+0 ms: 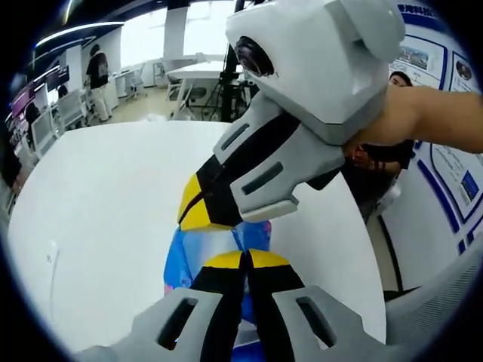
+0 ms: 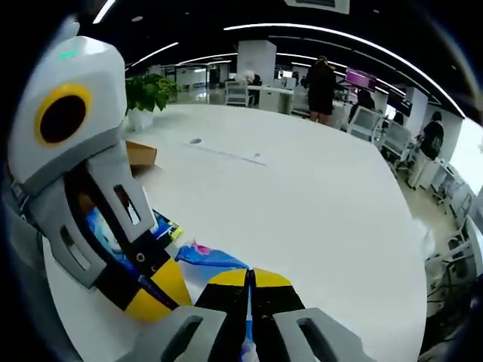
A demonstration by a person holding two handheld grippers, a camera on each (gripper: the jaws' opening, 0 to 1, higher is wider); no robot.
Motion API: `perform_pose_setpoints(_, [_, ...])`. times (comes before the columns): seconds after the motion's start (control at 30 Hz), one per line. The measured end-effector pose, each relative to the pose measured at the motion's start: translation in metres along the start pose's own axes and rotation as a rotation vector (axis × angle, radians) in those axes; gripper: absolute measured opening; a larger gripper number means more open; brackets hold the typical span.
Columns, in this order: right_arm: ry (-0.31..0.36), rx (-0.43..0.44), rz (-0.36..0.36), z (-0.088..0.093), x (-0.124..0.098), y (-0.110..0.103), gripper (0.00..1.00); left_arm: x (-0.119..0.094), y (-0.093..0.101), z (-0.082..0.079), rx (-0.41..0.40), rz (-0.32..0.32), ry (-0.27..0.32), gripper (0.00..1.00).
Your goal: Operate the shoe box by opening the lid, removing the specified soft item, and placing it in the target area until the item is outside and the box remains undamaged.
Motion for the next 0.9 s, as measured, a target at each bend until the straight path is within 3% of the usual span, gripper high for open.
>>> perform_pose_setpoints(0.23, [0.006, 0.022, 0.0, -0.0004, 0.0054, 0.0013, 0.0, 0.0032, -0.002, 0.004, -0.047, 0.001, 0.02, 0.0])
perform_pose_setpoints(0.9, [0.01, 0.05, 0.008, 0.0028, 0.0058, 0.0, 0.0, 0.0046, 0.0004, 0.003, -0.056, -0.033, 0.017, 0.0])
Point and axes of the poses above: the point that each gripper's makers call its tool centre point, and the gripper's own axes: x roughly forward along the fingers, y roughly to its right, z roughly out of its underside, the point moved 10 cm from there along -x, roughly backward along the fingers, and after that the axes turned 8 degrees about -x, right-handed, at the moved point
